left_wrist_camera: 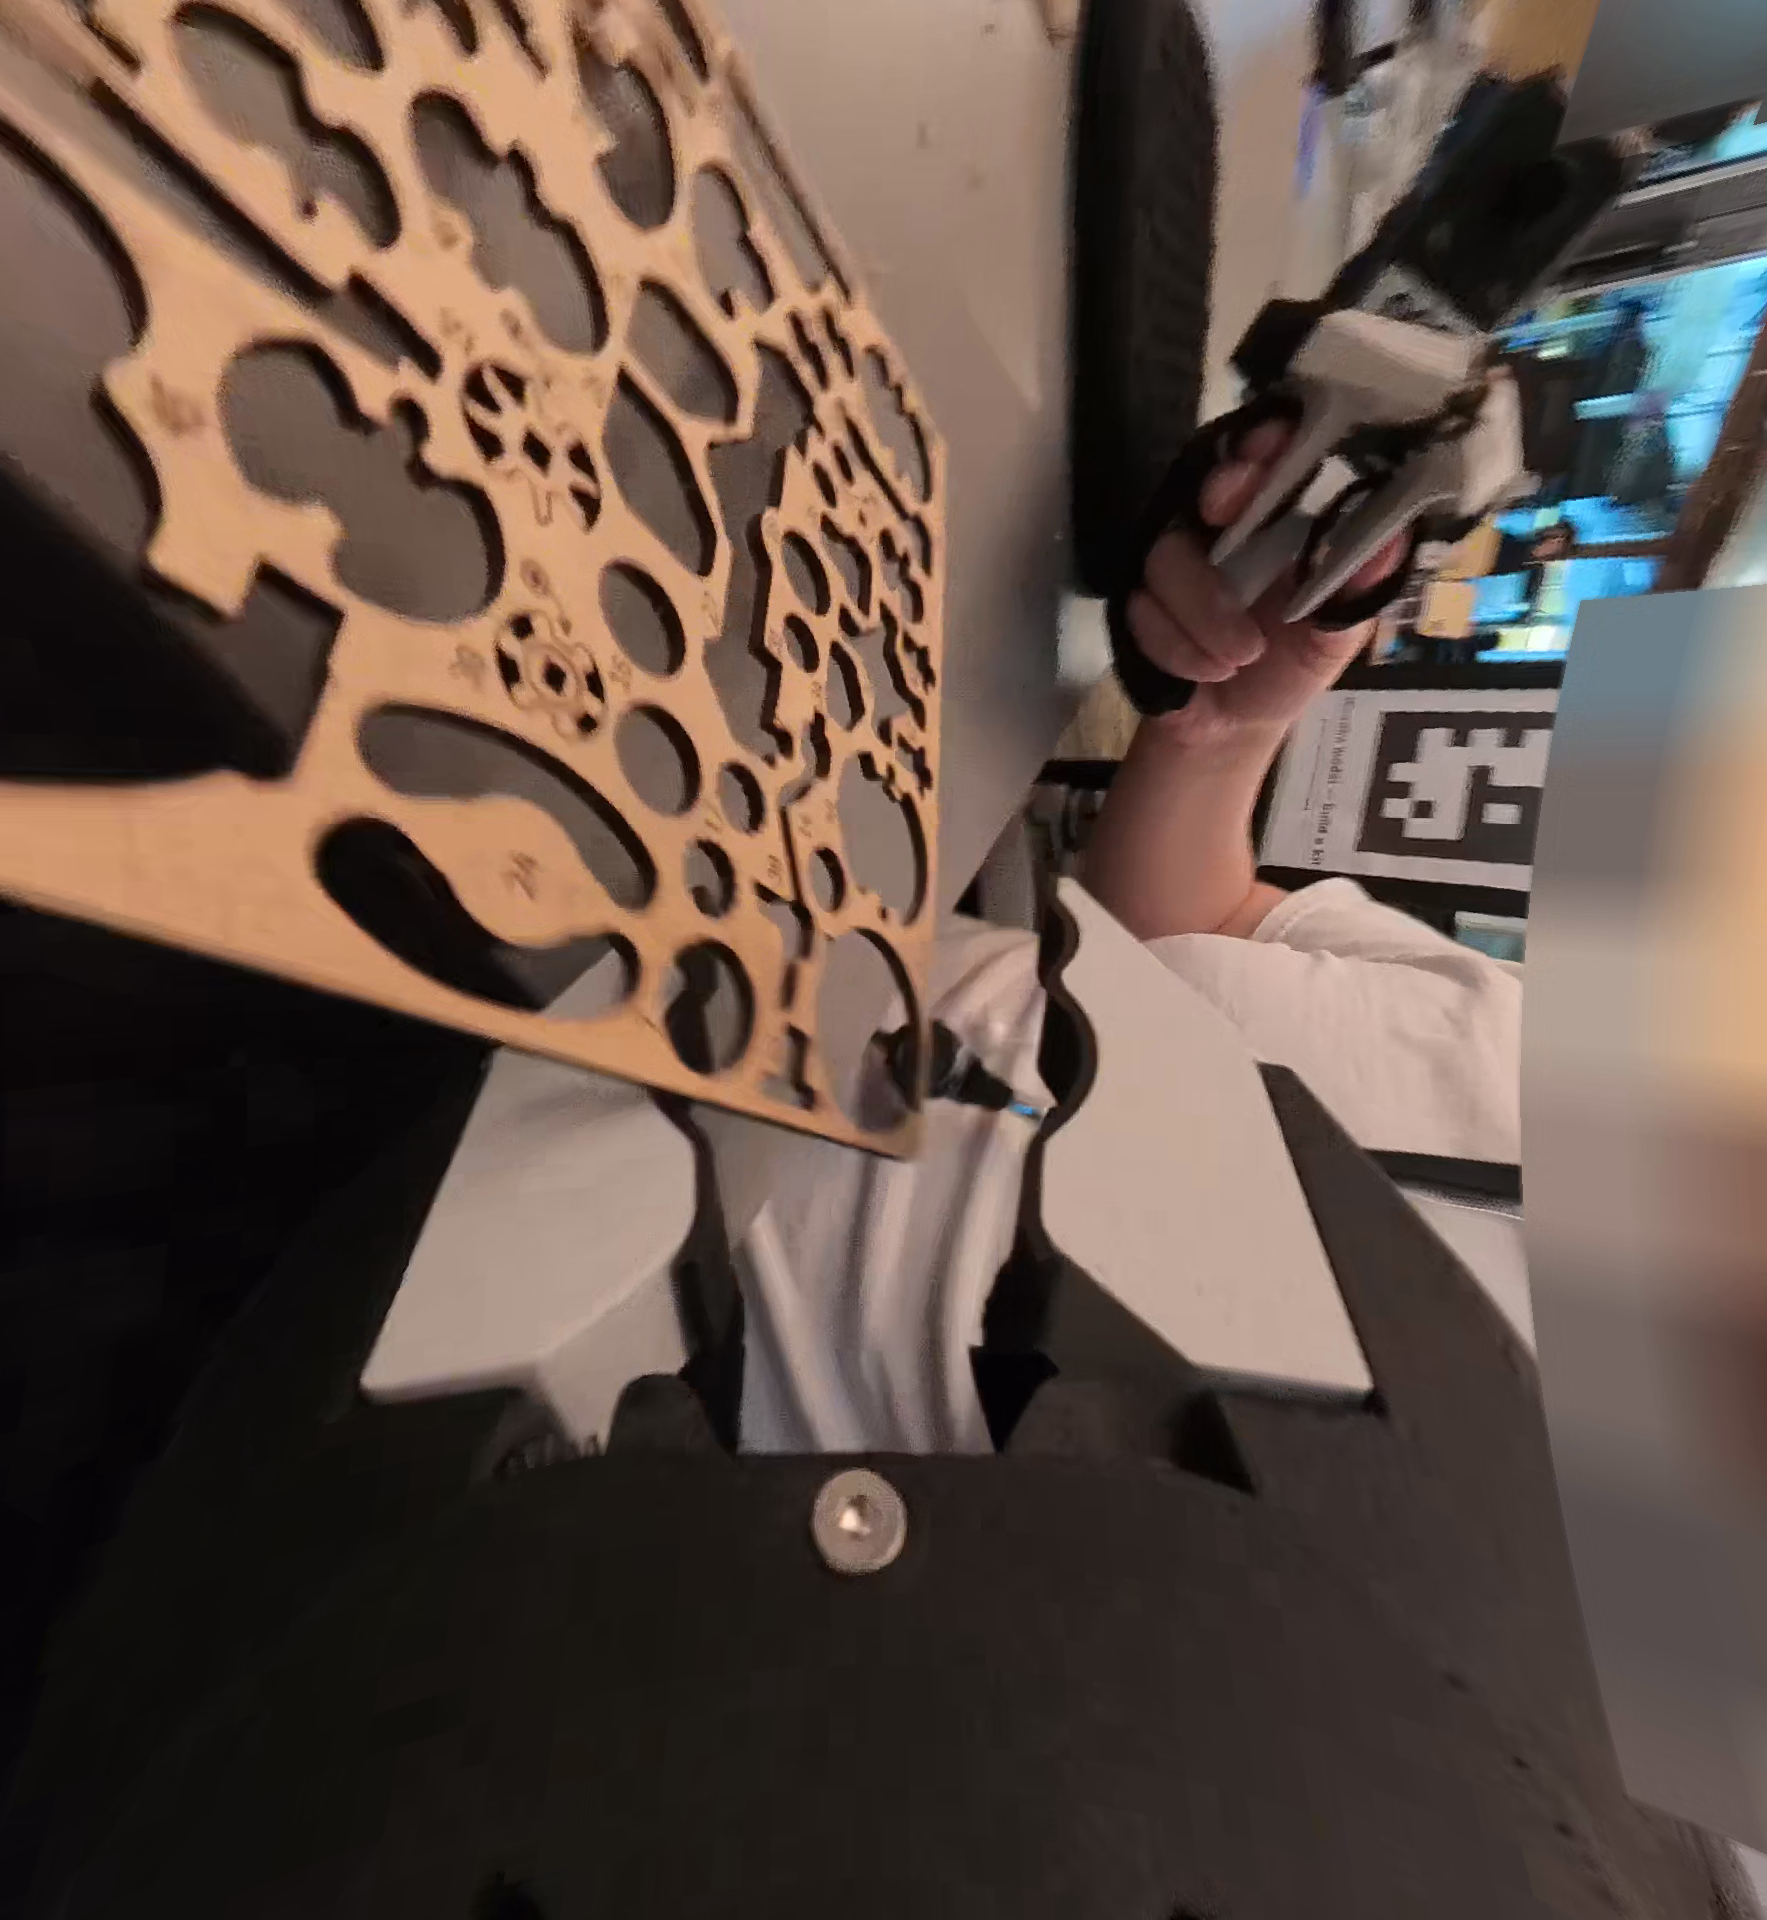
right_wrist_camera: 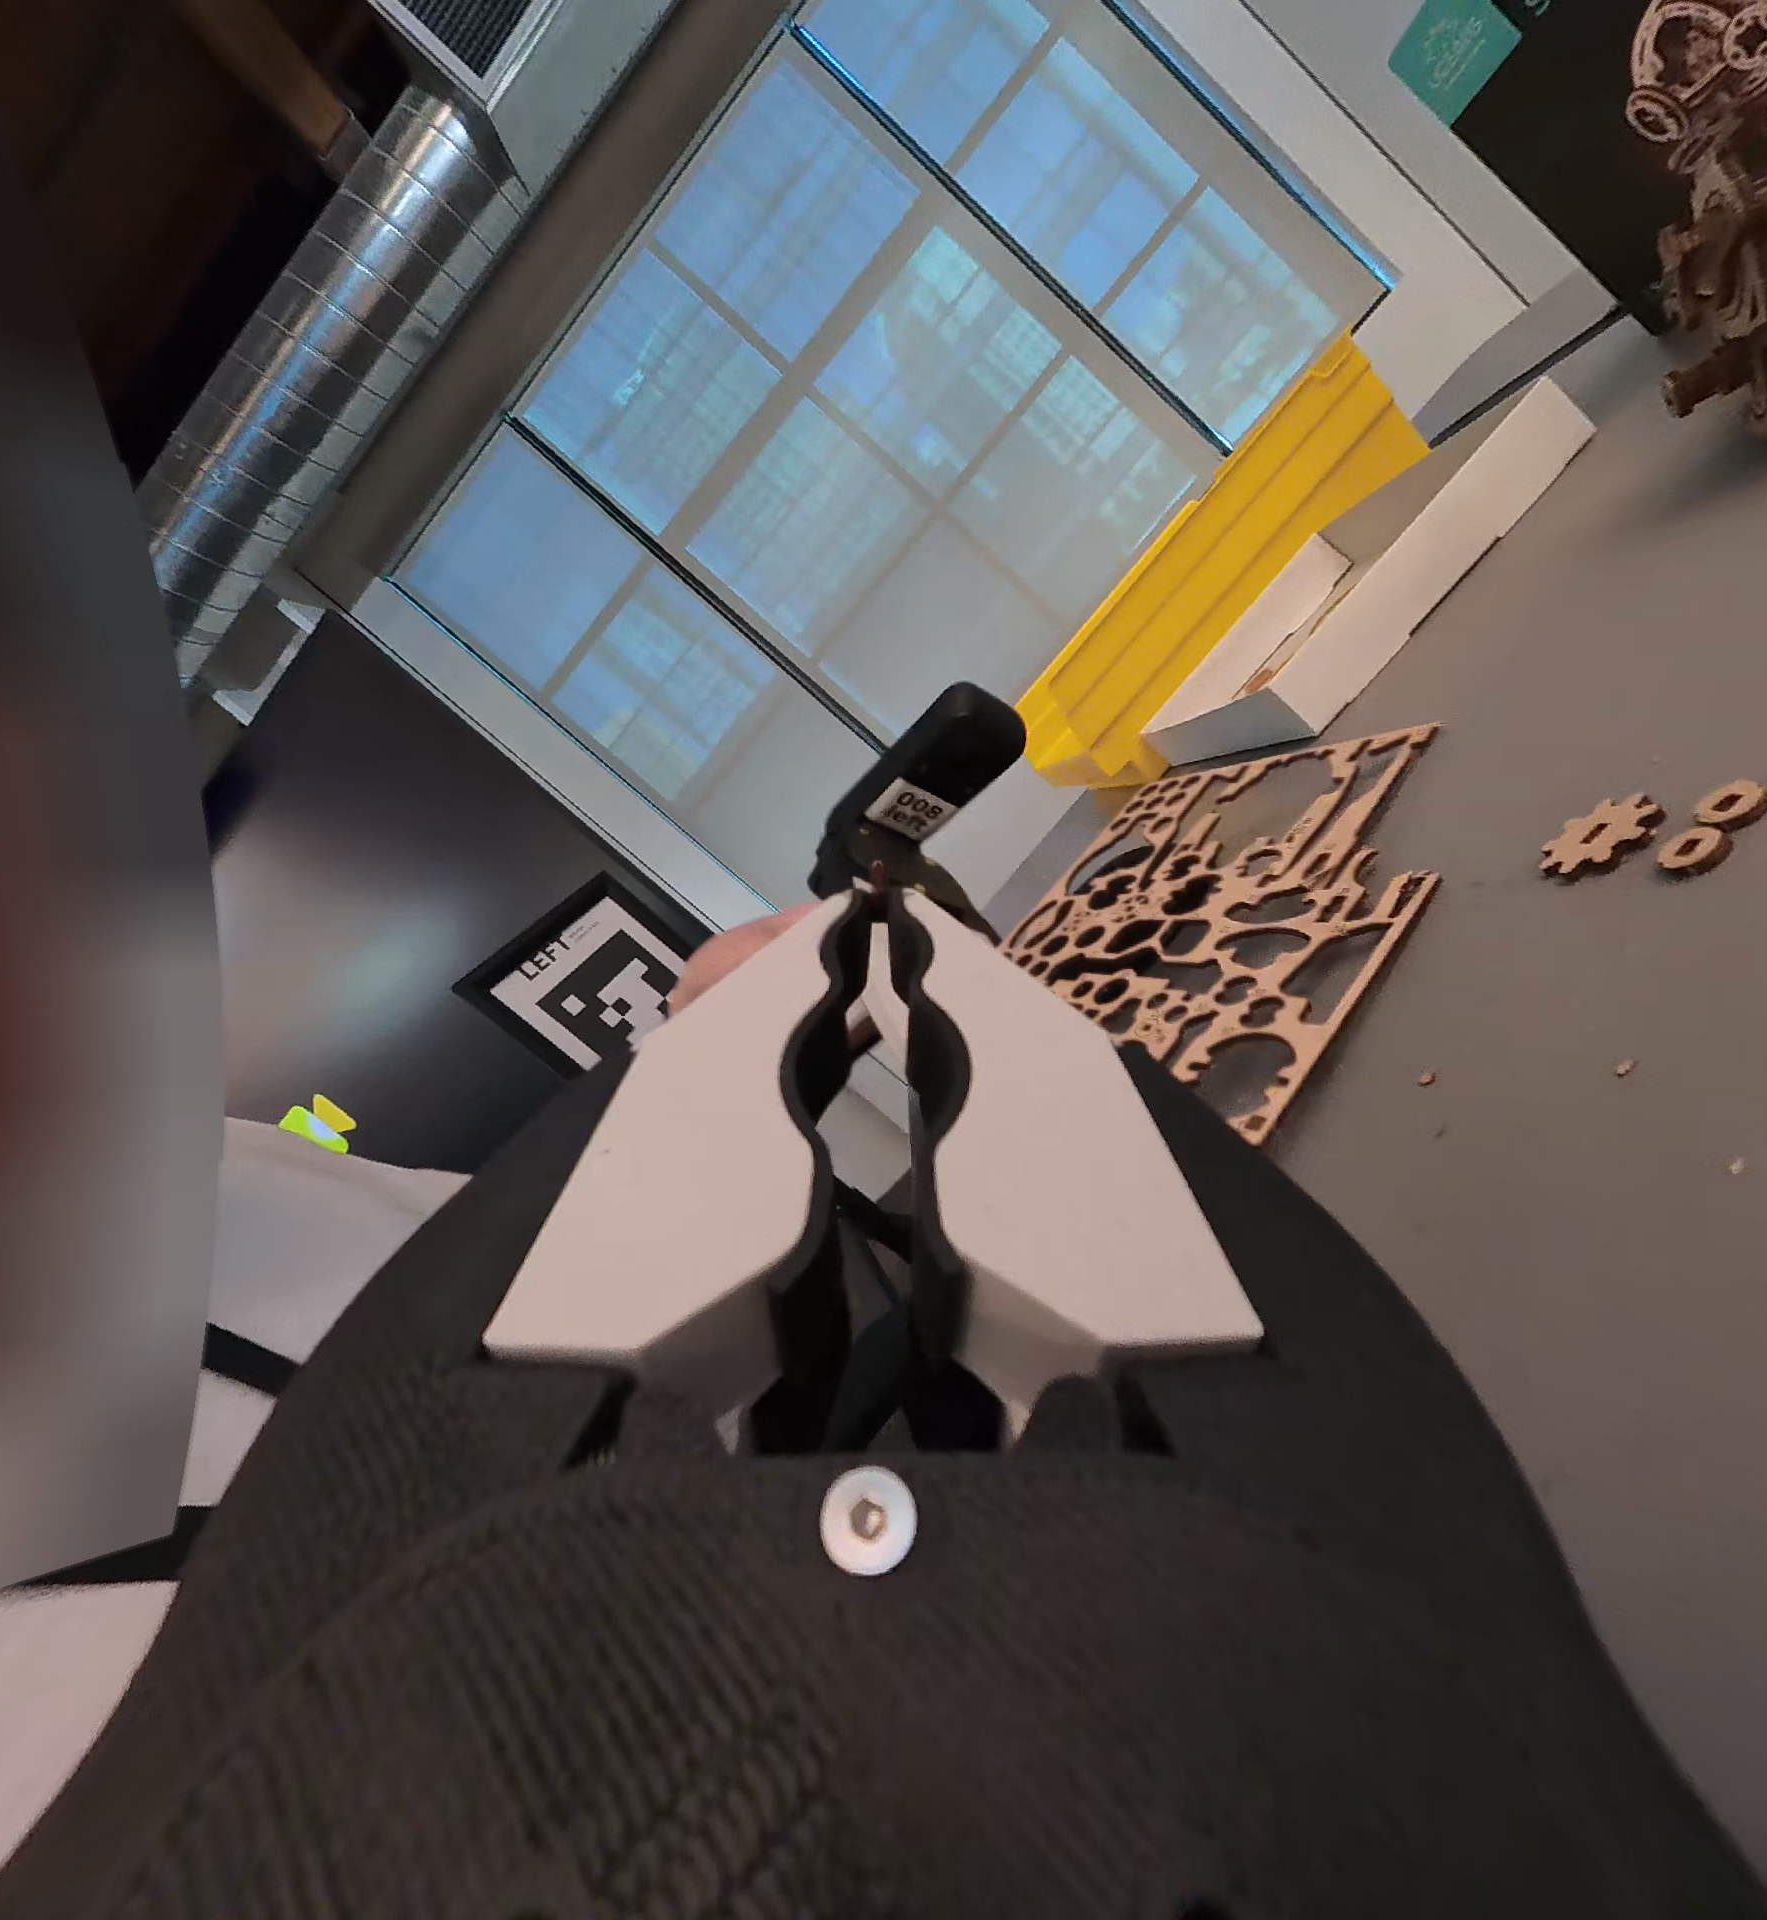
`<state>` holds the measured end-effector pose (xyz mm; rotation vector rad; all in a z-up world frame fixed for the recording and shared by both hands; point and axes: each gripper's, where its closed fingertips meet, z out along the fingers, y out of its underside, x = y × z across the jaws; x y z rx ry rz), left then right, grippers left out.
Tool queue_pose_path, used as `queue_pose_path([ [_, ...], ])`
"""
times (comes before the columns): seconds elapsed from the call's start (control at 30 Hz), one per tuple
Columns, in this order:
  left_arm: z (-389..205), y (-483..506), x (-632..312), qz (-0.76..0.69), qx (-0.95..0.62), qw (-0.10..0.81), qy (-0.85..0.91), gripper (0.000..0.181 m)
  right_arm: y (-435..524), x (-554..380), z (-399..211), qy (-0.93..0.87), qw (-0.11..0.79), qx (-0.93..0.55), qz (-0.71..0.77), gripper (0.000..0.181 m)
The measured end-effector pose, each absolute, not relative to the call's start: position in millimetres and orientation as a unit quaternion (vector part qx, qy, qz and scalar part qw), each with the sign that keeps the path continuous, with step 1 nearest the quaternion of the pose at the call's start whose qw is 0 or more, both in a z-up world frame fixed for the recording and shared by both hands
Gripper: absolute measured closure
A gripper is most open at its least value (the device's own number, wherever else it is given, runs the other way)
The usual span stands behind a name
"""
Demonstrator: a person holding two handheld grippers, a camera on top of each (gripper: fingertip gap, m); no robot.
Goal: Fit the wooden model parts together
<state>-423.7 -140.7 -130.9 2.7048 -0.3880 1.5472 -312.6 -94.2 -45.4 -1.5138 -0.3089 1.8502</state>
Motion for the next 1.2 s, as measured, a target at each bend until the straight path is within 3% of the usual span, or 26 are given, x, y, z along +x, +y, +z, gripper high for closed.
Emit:
queue_pose_path([
  [0.4,-134,-154,-461,0.287,0.943,0.079,-0.149,0.129,-92,-326,-50,-0.171,0.36,-0.619,0.677,0.181],
  [0.47,-135,-155,-446,0.306,0.935,0.092,-0.152,0.123,-91,-325,-49,-0.174,0.357,-0.615,0.681,0.18],
  [0.57,-150,-165,-448,0.266,0.94,0.111,-0.181,0.14,-91,-320,-46,-0.176,0.359,-0.611,0.683,0.181],
  [0.67,-148,-175,-444,0.306,0.93,0.115,-0.169,0.136,-90,-311,-46,-0.185,0.373,-0.616,0.669,0.18],
  [0.8,-123,-150,-453,0.312,0.936,0.013,-0.16,0.138,-82,-299,-46,-0.18,0.373,-0.619,0.667,0.18],
  [1.0,-38,-64,-407,0.385,0.811,-0.346,-0.273,0.156,-76,-310,-44,-0.262,0.3,-0.63,0.667,0.181],
  [1.07,-38,-61,-382,0.42,0.774,-0.351,-0.319,0.174,-73,-316,-45,-0.306,0.267,-0.637,0.656,0.18],
  [1.13,-41,-61,-358,0.473,0.747,-0.313,-0.348,0.175,-72,-322,-46,-0.341,0.232,-0.641,0.647,0.18],
  [1.2,-39,-58,-340,0.517,0.723,-0.283,-0.36,0.165,-66,-325,-51,-0.364,0.212,-0.656,0.627,0.18],
])
